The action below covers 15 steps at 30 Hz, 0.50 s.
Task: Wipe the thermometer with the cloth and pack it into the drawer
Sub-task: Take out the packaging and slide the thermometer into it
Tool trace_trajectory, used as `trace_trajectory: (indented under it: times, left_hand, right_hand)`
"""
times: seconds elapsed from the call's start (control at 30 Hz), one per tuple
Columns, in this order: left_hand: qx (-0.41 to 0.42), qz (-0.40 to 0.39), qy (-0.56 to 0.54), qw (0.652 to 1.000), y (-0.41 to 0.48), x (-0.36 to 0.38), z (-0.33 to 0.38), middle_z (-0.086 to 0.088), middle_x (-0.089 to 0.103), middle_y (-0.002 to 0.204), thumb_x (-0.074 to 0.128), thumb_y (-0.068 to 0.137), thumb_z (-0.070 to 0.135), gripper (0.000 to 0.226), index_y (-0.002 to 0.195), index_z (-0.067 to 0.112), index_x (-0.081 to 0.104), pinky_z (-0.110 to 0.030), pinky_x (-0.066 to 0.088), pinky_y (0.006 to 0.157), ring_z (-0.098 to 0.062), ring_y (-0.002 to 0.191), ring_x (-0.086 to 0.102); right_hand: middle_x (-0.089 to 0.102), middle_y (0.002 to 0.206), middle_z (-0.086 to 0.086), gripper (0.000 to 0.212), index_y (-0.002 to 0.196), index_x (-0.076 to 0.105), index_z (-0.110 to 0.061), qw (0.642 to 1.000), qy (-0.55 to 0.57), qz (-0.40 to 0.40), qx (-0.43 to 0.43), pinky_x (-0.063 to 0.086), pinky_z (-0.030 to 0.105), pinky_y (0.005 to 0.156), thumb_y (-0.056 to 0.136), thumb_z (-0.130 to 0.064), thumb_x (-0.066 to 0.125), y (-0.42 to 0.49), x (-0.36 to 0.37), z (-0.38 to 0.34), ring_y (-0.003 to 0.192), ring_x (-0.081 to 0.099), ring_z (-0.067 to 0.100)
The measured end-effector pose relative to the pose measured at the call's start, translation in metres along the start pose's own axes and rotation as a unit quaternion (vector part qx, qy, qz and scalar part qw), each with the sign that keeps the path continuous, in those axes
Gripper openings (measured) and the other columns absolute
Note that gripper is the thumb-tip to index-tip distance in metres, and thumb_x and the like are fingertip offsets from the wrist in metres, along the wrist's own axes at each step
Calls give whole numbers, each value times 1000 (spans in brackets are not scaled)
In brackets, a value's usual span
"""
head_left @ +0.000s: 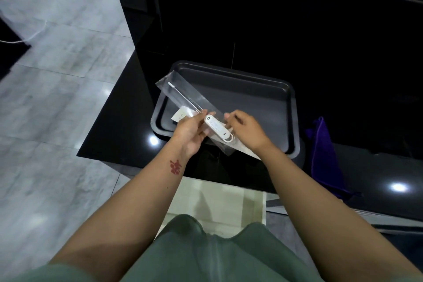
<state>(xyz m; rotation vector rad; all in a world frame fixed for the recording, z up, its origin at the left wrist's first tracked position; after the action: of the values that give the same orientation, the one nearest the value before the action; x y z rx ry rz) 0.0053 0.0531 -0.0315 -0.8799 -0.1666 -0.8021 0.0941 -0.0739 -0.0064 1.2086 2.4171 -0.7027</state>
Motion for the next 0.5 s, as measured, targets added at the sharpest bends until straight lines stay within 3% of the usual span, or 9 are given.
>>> trace_trajectory:
  times: [0.1,0.23,0.33,0.4,0.5]
  left_hand:
    - [30,32,-20,999,0,-13,14,-5,77,85,53,97,12,8,91,12,59,-25,56,62,-15,75,70]
    - [52,74,-35,995,-6,-34,28,1,74,73,54,97,19,6,99,15,58,-28,54,60,-10,61,68]
    - [55,92,-41,993,-7,-48,32,-8,76,99,54,97,22,4,99,19,56,-40,59,77,-24,88,73]
    - [58,107,-34,992,-9,-56,33,-11,74,109,53,98,22,2,96,21,53,-45,55,89,-28,96,71]
    - [68,117,-52,989,-11,-68,36,-12,74,106,52,99,24,9,107,19,50,-39,56,83,-27,97,70]
  right_hand:
    - [66,107,-1,27,108,61,-21,992,-99,82,-2,47,45,95,96,-43,52,9,-13,0,107,59,22]
    - [57,129,0,51,129,50,-24,972,-232,37,13,35,40,102,89,-54,57,21,3,4,125,46,24]
    - [54,132,-1,65,131,46,-26,953,-303,-16,5,32,40,100,81,-64,61,28,23,5,127,43,24]
    - [54,131,-2,68,127,48,-27,939,-344,-28,4,30,39,97,76,-68,63,30,29,3,127,41,23]
    - [55,126,-4,57,118,55,-32,944,-325,-47,43,28,39,95,74,-66,66,36,32,7,126,40,22]
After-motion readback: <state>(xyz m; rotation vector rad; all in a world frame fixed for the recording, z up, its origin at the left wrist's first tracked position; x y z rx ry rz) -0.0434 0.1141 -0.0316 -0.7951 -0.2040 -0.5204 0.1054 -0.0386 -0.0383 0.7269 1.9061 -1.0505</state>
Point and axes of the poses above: each hand's wrist, its own y-axis towards the middle knuckle, its own x-axis out of the palm, z = x × y, the point moved 7 cm from there along y, towards the middle knuckle
